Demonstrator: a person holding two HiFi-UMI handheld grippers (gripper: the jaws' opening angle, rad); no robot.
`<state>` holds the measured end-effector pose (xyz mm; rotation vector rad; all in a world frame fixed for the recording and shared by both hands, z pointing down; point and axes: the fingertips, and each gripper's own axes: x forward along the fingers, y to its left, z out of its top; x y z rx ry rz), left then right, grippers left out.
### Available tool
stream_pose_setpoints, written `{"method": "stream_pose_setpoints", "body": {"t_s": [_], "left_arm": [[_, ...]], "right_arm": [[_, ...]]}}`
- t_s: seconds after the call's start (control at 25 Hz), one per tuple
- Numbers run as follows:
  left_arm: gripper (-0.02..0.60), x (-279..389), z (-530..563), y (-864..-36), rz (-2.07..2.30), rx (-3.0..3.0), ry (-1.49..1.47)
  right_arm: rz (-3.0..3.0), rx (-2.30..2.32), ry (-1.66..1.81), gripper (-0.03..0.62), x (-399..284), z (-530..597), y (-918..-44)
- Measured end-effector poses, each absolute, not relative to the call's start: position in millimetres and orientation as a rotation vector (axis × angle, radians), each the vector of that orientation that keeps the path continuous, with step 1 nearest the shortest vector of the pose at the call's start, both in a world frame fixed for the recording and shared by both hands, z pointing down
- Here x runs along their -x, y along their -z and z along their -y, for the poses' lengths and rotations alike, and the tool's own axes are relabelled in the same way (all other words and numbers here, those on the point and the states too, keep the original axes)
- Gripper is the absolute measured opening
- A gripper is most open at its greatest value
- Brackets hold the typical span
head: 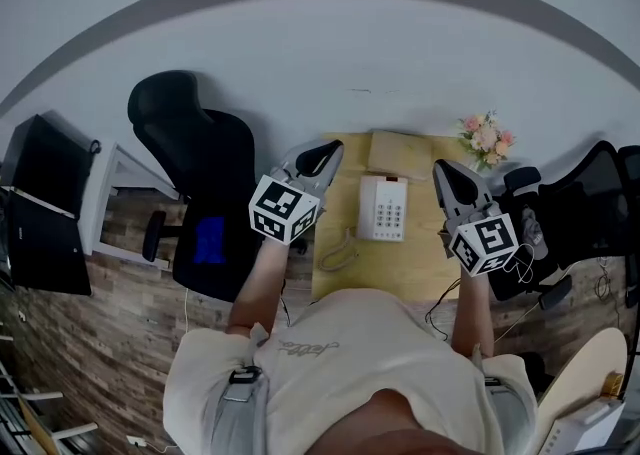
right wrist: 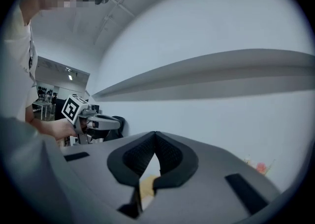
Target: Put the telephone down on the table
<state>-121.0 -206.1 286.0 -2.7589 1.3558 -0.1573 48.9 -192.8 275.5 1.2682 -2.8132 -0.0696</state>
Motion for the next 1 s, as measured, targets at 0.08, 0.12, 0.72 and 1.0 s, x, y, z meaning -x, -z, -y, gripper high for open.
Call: {"method": "stream_pose_setpoints", "body": {"t_s": [0.08, 0.12, 0.72, 1.0], "left_arm": [[0.018, 121.5, 206.1, -290.6, -1.365, 2.712, 0.222], [0.018, 121.8, 206.1, -293.5, -1.375, 2.697, 0.240], [0.018, 131.1, 206.6, -287.2, -1.486, 2.708, 0.106], [0.018, 140.8, 204.4, -293.1, -1.506, 2.710, 0.108]], "right_arm": [[2.809, -1.269, 0.085, 0.002, -47.2, 192.4, -272.7], [2.806, -1.264, 0.086, 0.002, -46.3, 191.7, -272.8], [2.781, -1.240, 0.040, 0.002, -43.5, 193.7, -288.4], [2.774, -1.248, 0.028, 0.002, -44.3, 196.8, -293.5]]}}
